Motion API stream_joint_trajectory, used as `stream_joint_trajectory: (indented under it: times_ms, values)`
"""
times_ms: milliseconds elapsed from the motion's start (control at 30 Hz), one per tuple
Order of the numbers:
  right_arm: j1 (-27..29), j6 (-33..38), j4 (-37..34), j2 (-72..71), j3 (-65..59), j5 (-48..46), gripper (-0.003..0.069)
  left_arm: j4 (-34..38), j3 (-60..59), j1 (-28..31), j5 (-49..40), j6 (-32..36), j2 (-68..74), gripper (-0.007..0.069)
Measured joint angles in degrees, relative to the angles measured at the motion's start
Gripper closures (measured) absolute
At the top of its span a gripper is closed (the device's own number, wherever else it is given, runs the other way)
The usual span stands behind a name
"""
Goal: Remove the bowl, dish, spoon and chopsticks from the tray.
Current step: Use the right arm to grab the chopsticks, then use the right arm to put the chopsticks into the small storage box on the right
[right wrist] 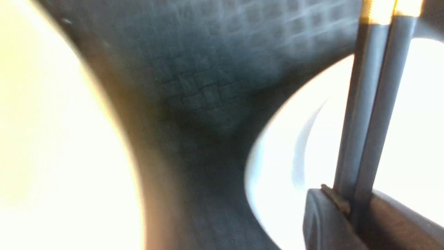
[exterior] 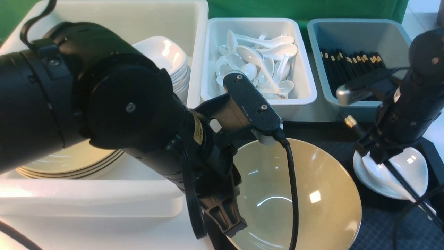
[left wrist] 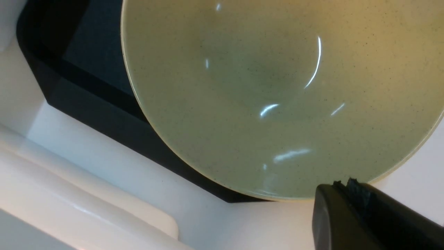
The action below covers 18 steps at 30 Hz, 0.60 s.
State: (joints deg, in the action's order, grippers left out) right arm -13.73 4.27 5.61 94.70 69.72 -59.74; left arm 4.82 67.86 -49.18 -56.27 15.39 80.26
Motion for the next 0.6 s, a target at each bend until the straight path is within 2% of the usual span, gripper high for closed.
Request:
stream_joint_trajectory:
  times_ms: [200,300,467,567,600]
  values:
    - [1.0,0.0,0.2,-1.1,9.6,-2.5,0.051,0.3,0.6,0.0,5.7,-2.6,2.8,0.0636]
    - [3.5,-0.2,0.2,1.0,17.3,-2.2,0.051,0.3,5.5,0.0,7.4,-2.5,8.5,0.0636]
    - [7.0,-2.5,0.2,5.3,27.2,0.3,0.051,0.2,20.0,0.0,8.5,-1.0,16.6,0.0636]
    - [9.2,-6.7,0.2,9.3,33.2,5.4,0.051,-0.6,32.6,0.0,11.5,-0.6,20.9,0.0636]
    - [9.4,-7.3,0.2,9.8,33.5,6.1,0.051,-0.6,32.6,0.0,11.6,-0.6,21.0,0.0636]
